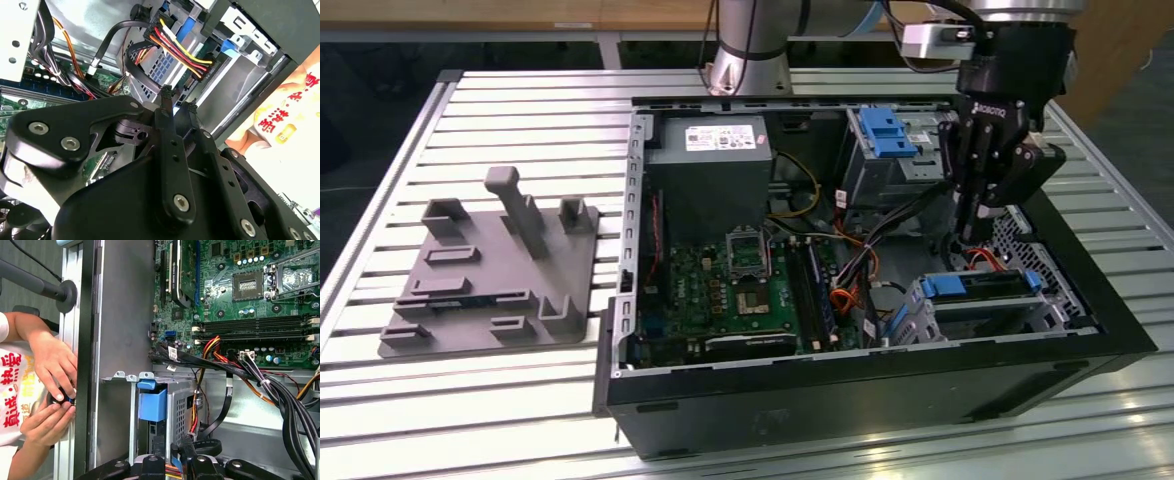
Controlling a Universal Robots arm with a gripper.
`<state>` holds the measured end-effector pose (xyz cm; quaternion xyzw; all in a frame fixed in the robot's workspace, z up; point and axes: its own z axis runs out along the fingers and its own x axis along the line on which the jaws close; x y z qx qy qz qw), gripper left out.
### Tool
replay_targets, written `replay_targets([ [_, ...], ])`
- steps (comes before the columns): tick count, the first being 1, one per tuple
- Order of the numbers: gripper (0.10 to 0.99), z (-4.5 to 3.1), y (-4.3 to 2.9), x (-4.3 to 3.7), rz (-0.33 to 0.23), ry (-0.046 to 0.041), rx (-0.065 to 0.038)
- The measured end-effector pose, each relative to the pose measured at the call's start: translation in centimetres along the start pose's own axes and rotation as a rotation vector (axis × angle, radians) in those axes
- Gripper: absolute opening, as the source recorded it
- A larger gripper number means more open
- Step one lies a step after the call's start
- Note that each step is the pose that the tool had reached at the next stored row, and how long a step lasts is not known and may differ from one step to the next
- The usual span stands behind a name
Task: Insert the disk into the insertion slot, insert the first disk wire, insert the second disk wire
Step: 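Insert the second disk wire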
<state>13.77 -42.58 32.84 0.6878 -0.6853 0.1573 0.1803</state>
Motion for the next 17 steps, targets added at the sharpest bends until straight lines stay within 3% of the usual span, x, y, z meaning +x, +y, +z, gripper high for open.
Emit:
replay_targets([
  [11,0.267,0.03,0.00,-0.10,0.001,-0.0019,0.002],
  [17,0.267,0.08,0.00,-0.11,0.001,-0.0117,0.003],
])
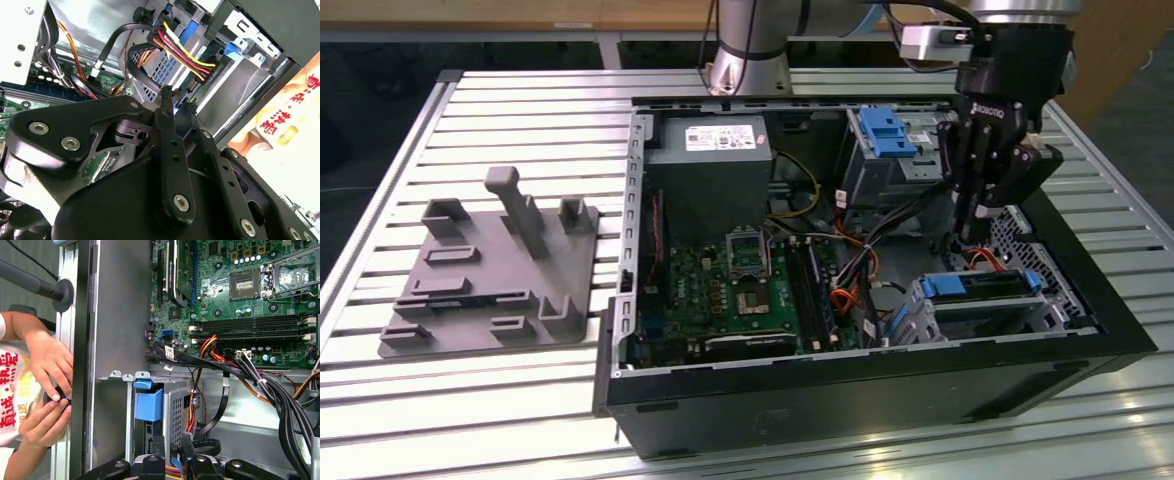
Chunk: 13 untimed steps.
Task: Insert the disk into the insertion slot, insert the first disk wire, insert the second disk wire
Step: 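Insert the second disk wire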
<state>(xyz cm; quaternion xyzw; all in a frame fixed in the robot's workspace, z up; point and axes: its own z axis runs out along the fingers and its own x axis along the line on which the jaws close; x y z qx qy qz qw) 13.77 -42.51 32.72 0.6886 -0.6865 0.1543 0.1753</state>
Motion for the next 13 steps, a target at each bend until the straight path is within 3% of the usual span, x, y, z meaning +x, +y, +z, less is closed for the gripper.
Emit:
replay_targets([
  [10,0.267,0.02,0.00,0.00,-0.001,-0.0303,0.000],
  [13,0.188,0.03,0.00,0.04,-0.001,-0.0347,0.000],
])
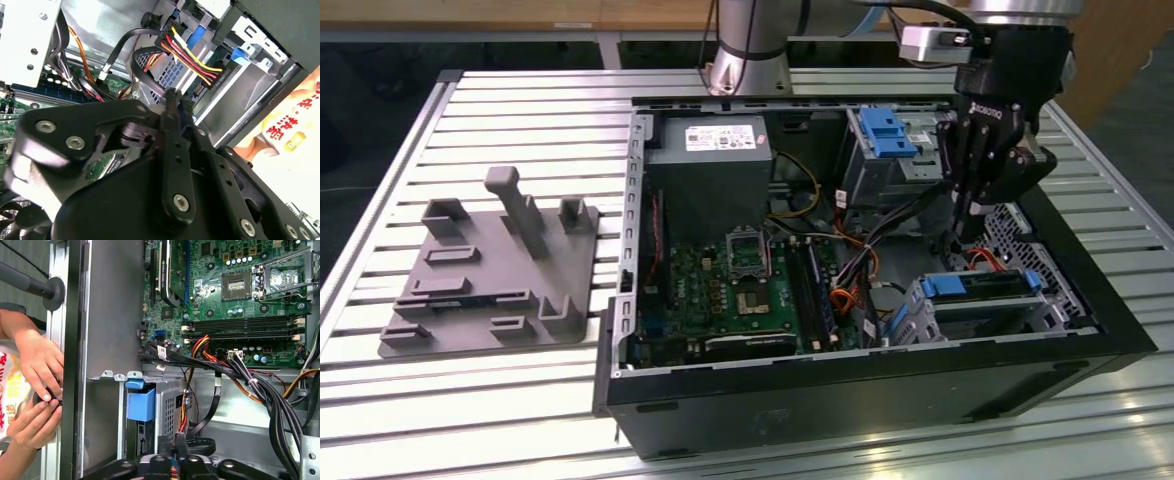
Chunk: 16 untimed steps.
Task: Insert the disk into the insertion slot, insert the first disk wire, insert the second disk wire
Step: 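Insert the second disk wire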
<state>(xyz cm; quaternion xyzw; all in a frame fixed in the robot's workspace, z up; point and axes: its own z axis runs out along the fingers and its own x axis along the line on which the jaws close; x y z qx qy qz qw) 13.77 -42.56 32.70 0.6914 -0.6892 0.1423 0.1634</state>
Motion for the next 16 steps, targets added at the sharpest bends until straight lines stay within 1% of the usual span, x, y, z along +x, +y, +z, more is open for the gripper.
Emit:
replay_targets([
  [1,0.145,0.01,0.00,0.01,0.000,-0.0012,0.000],
  [4,0.145,0.02,0.01,0.04,0.002,-0.0048,-0.001],
  [7,0.145,0.04,0.00,0.06,0.003,-0.0051,-0.002],
  [13,0.145,-0.24,-0.10,0.20,0.000,0.0023,-0.012],
  [16,0.145,-0.33,-0.34,0.24,0.001,0.0031,-0.014],
])
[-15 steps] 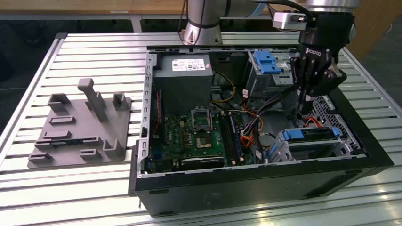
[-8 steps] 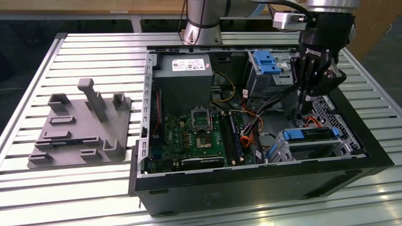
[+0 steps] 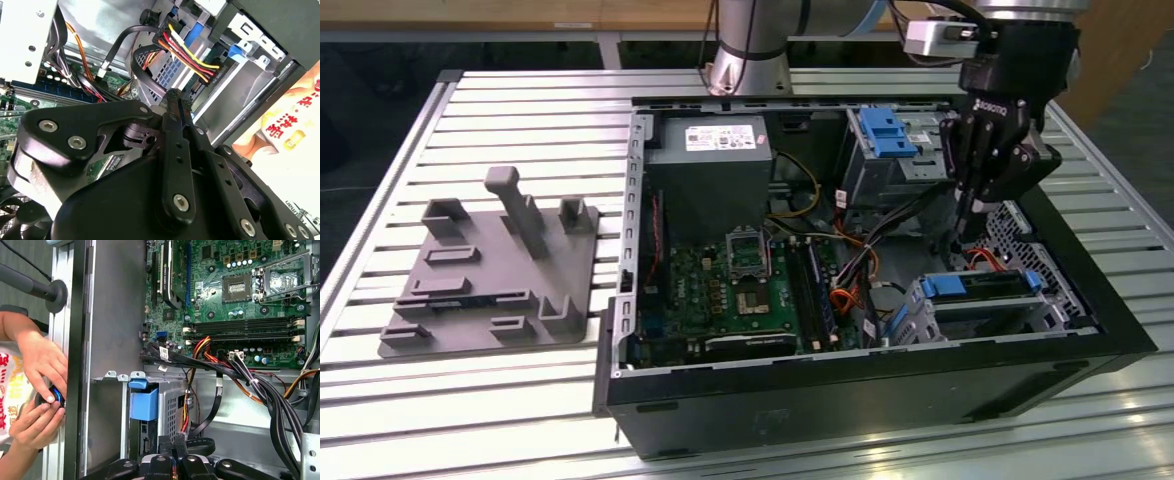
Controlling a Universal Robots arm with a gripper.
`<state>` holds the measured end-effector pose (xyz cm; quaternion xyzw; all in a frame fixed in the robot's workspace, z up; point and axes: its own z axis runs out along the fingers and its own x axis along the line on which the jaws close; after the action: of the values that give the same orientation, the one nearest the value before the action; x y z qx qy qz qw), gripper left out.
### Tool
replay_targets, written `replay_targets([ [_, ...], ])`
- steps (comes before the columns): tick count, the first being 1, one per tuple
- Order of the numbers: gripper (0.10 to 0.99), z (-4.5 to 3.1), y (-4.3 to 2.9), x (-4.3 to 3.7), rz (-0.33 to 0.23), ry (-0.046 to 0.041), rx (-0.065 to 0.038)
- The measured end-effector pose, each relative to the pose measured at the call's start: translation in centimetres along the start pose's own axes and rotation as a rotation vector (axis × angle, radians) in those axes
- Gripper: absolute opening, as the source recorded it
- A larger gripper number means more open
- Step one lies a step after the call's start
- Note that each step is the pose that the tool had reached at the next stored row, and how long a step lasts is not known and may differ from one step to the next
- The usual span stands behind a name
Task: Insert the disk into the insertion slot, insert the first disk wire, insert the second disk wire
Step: 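Insert the second disk wire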
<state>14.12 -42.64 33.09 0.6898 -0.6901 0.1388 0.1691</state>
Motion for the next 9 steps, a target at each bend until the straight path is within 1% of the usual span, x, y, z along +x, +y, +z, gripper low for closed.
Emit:
replay_targets([
  [6,0.145,-0.04,-0.37,0.03,0.001,-0.0002,0.000],
  [7,0.145,0.00,-0.37,0.10,0.001,-0.0035,0.000],
  [9,0.145,0.06,-0.37,0.28,0.000,-0.0231,0.000],
])
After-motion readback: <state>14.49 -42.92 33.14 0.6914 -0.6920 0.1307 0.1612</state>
